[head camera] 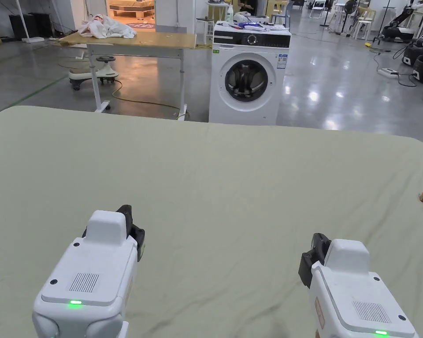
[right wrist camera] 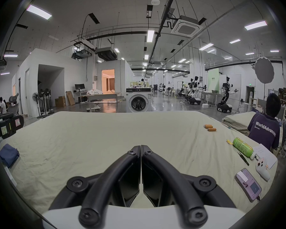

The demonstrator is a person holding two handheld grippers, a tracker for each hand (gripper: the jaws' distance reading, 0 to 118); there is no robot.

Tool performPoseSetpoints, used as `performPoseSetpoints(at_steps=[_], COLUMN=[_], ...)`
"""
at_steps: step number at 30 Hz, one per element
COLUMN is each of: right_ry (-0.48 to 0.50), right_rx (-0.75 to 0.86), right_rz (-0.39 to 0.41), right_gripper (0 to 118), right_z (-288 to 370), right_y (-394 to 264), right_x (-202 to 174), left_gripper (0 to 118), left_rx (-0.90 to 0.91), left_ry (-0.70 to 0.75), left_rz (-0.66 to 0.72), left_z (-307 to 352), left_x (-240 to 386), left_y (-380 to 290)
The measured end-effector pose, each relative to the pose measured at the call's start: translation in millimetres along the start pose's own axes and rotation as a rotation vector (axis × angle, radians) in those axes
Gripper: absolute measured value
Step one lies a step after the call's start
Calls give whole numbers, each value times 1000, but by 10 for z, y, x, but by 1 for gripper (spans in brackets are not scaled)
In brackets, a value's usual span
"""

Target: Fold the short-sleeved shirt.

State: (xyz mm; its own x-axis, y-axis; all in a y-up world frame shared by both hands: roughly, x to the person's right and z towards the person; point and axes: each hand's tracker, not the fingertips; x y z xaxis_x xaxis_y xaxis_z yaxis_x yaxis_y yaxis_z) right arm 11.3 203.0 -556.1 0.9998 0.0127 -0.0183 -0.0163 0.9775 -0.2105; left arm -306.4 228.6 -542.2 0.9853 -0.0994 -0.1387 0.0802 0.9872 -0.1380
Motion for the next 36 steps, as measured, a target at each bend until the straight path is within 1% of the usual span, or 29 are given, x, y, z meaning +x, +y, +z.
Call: performPoseSetpoints(at_steps=[18, 19, 20, 21, 22, 23, 24, 25, 26, 27, 28, 29, 31, 36], right_ry=[12, 12, 9, 9, 10, 4, -3, -4, -6, -7, -10, -11, -4, 9], right_rx=[-9, -6, -3, -1, 1, 2, 0, -4, -5, -3, 3, 15, 27, 51], right_rz=[7, 8, 13, 15, 12, 7, 7, 4, 4, 5, 7, 10, 15, 19], right_gripper=[0, 0, 1, 3, 15, 31, 47, 68, 79, 88, 93, 94, 96, 96], right_z=[-26, -26, -26, -27, -30, -35, -39, -47, -55, -70, -73, -72, -74, -69], right_y=[-23, -21, -20, -19, -19, -19, -17, -17, -20, -29, -36, -43, -49, -32], right_x=[-19, -19, -18, -15, -10, -7, -3, -1, 2, 4, 3, 2, 2, -19], left_gripper=[0, 3, 10, 22, 46, 65, 76, 82, 82, 82, 84, 87, 90, 90], left_rx=[-20, -21, -22, -22, -22, -22, -27, -26, -18, -4, 3, 4, 6, 27], left_ry=[19, 20, 17, 19, 22, 22, 19, 19, 20, 21, 21, 23, 30, 18], left_rz=[1, 3, 8, 11, 13, 15, 19, 22, 24, 20, 14, 7, 1, 23], left_z=[-35, -36, -37, -38, -36, -36, -38, -40, -29, -16, -14, -17, -22, -27], left_x=[-50, -58, -70, -85, -94, -107, -121, -134, -143, -148, -148, -143, -146, -178], left_y=[-10, -10, -11, -15, -17, -19, -17, -25, -36, -42, -41, -35, -33, -28])
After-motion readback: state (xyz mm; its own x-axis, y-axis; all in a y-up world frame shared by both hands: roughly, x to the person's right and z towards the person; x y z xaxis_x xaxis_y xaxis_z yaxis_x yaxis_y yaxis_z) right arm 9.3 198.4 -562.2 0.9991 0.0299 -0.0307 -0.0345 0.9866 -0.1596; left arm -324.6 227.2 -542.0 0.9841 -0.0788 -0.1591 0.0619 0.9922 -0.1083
